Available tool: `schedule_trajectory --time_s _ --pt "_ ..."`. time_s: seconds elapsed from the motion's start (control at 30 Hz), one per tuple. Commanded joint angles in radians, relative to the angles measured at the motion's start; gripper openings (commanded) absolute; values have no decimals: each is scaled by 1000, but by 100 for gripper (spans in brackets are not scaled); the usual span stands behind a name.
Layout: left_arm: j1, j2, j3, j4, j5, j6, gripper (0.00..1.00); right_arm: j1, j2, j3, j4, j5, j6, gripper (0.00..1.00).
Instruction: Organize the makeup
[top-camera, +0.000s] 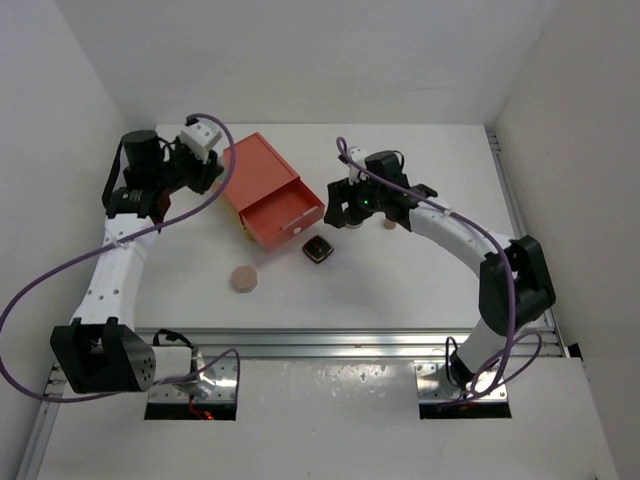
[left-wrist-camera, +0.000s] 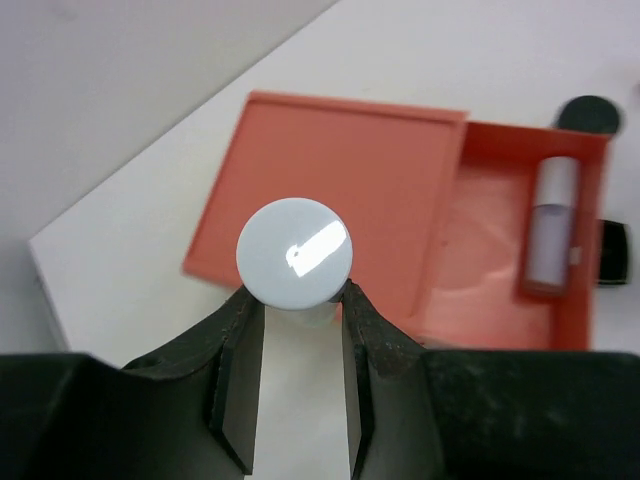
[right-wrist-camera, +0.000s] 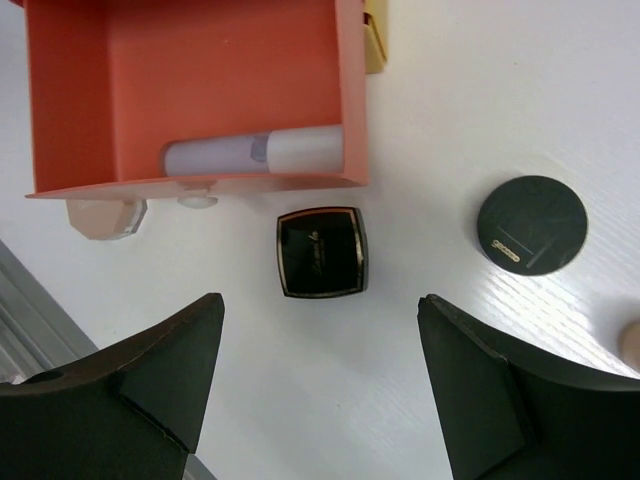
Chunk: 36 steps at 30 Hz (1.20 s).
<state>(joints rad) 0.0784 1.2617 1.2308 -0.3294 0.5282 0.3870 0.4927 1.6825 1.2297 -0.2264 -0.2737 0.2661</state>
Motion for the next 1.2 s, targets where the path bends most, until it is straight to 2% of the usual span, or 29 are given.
schedule_trajectory --time_s 0.0,0.3,0.47,0.7,0.97,1.0,1.03,1.07,1.13,1.17 --pt "-104 19 61 -68 46 0 0 -9 -66 -32 35 73 30 79" --pt "-314 180 228 -187 -111 50 0 0 -49 -62 116 91 107 76" --pt "-365 280 328 -290 -210 90 0 12 -47 -67 107 88 99 76" --pt "-449 364 372 -479 -362 124 0 14 -70 -104 98 99 87 76" --pt "-468 464 384 -519 -425 133 0 12 -63 -99 93 99 84 76" --pt "-468 482 394 -519 -447 124 20 15 -64 -98 90 100 79 76" --pt "-468 482 394 -519 -447 124 20 15 -66 -98 90 100 79 76" --pt "-468 482 394 -510 -447 113 36 15 -67 -99 85 100 76 76" --pt "-468 482 394 -510 -458 102 44 14 -70 -99 81 100 73 78" --pt "-468 482 394 -510 -458 102 56 14 -70 -101 81 102 73 78"
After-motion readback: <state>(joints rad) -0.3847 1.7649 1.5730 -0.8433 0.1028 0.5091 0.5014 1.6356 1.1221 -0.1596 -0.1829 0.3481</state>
